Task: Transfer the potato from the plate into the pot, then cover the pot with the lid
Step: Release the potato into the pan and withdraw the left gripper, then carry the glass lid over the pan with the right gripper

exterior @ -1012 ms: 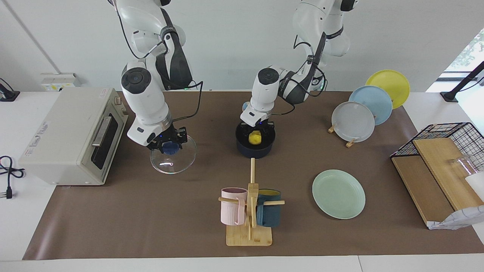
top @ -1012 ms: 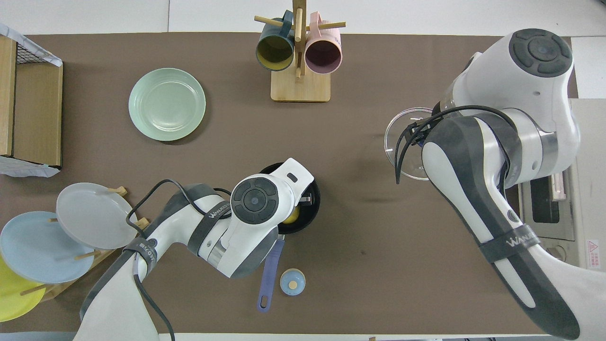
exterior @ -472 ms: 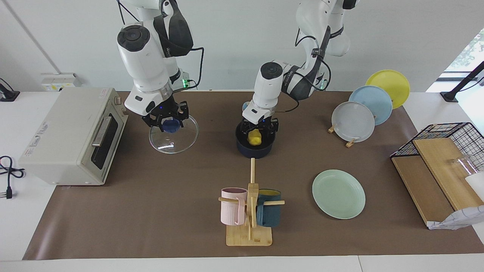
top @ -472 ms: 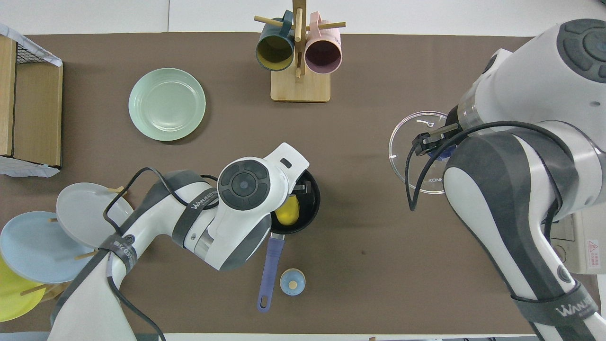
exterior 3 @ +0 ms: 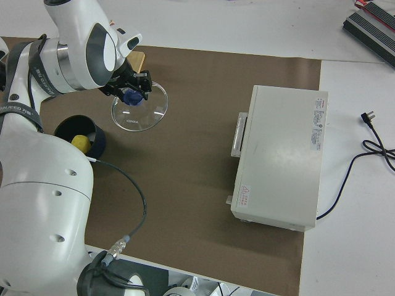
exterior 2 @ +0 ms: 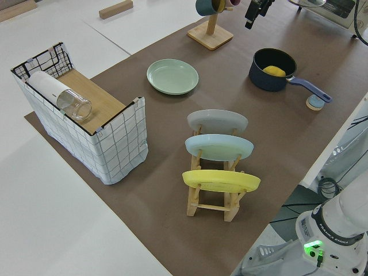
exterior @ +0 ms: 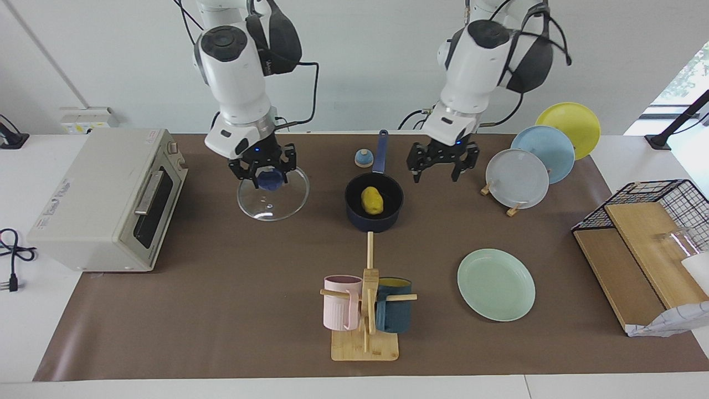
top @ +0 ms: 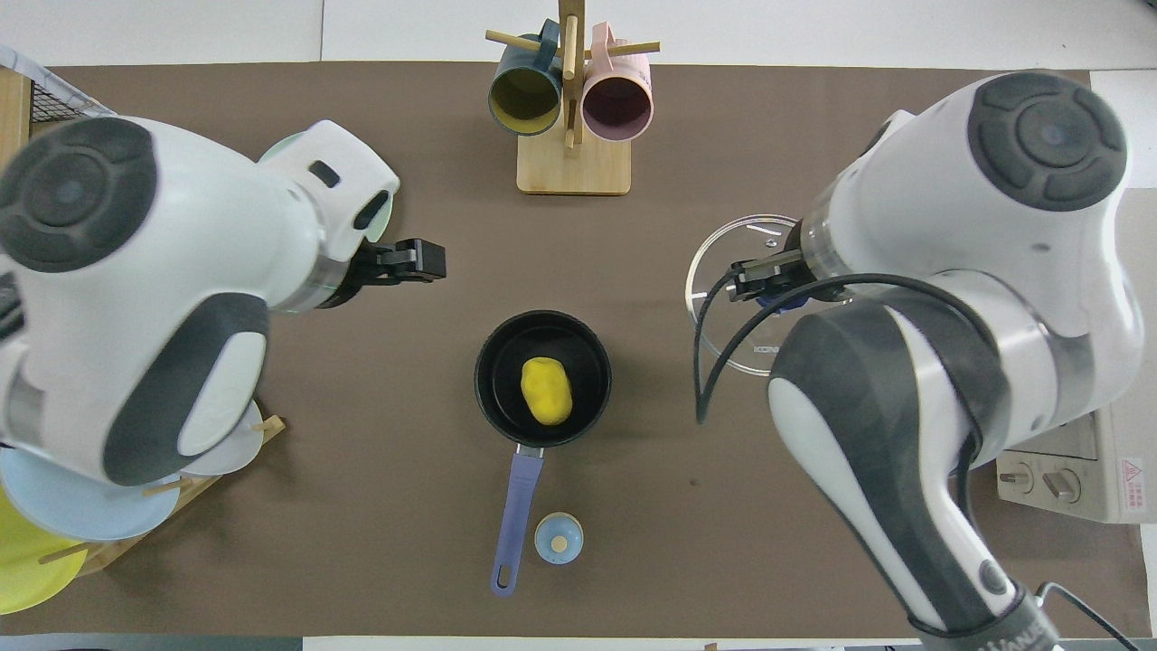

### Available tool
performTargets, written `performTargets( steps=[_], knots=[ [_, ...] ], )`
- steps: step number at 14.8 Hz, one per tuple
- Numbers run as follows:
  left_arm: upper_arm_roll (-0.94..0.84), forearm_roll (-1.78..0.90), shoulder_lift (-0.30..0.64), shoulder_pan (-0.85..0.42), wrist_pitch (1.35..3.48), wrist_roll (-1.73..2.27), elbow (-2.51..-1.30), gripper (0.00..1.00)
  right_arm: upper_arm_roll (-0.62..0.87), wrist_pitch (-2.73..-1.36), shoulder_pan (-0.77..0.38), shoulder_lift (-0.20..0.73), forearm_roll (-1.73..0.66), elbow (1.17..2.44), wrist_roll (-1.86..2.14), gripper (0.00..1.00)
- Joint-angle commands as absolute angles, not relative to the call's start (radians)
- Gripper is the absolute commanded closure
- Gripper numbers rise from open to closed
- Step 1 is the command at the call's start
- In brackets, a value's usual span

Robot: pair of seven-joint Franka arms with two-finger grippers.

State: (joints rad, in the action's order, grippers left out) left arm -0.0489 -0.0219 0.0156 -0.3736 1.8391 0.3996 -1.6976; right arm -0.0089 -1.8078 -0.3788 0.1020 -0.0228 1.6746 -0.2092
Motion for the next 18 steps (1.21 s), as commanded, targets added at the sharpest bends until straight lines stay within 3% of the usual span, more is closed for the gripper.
performTargets(
  steps=[1, 3, 7, 18],
  knots=[
    [-0.058, -0.011, -0.027, -0.243, 1.734, 0.223, -1.663, 0.00, -0.008, -1.870, -0.500, 0.150, -0.023, 1.652, -0.400, 1.00],
    [-0.058, -0.009, -0.052, -0.158, 1.703, 0.105, -1.663, 0.00, -0.008, -1.891, -0.575, 0.228, -0.020, 1.576, -0.539, 1.00],
    [-0.058, -0.011, -0.057, -0.074, 1.666, 0.020, -1.661, 0.00, -0.009, -1.904, -0.705, 0.306, 0.029, 1.557, -0.662, 1.00],
    [-0.058, -0.020, -0.042, -0.089, 1.520, 0.040, -1.565, 0.00, -0.003, -2.012, -0.745, 0.360, 0.057, 1.594, -0.768, 1.00]
  ],
)
